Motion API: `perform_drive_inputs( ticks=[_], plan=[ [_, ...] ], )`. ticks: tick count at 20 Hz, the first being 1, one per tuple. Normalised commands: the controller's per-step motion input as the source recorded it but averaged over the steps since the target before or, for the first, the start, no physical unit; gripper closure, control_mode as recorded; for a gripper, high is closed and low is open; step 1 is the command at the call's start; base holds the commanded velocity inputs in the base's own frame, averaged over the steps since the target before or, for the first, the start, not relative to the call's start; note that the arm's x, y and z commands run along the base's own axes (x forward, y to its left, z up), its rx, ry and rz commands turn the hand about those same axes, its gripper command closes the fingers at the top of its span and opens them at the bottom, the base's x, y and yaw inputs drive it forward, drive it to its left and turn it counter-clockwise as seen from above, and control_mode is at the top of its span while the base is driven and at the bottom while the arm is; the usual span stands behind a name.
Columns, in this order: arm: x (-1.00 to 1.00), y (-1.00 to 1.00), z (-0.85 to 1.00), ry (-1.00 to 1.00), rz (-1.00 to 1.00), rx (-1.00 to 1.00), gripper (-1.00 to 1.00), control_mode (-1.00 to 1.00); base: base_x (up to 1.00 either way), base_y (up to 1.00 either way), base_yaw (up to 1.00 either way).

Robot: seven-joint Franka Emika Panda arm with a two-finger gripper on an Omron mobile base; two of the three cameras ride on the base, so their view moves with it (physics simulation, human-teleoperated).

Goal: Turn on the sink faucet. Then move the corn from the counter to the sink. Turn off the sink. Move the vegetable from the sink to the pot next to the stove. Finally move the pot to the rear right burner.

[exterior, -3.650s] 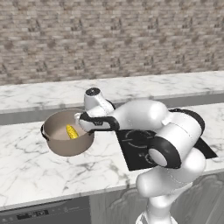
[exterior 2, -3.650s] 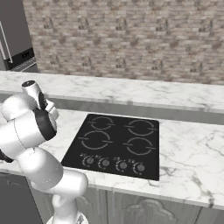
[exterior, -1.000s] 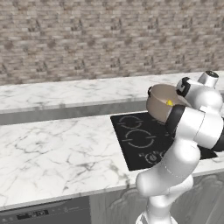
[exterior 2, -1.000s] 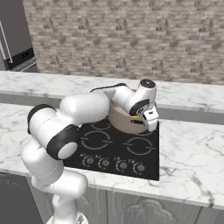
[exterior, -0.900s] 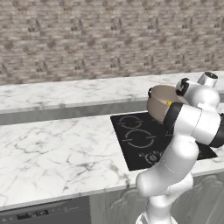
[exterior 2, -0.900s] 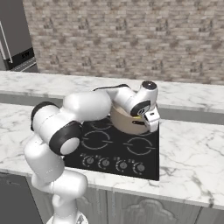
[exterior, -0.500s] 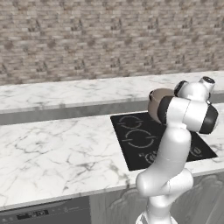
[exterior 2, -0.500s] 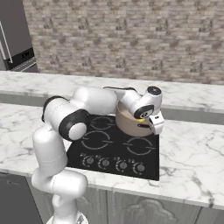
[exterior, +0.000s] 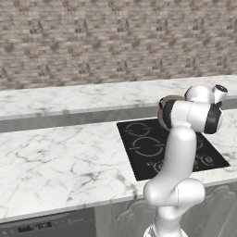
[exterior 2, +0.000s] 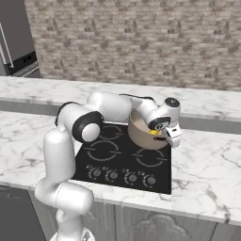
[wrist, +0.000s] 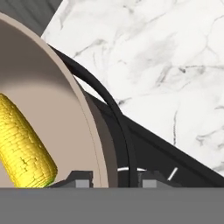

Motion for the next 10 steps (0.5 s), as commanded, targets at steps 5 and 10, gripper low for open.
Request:
perform_drive_inputs(
  ticks=[5,10],
  plan=[
    [0.29,-0.04,-0.13,0.03,0.0,0.0,1.0,-1.0,0.0,0.0,0.0],
    [0.0,-0.02,-0.07,0.01,0.0,0.0,1.0,-1.0,0.0,0.0,0.0]
  ],
)
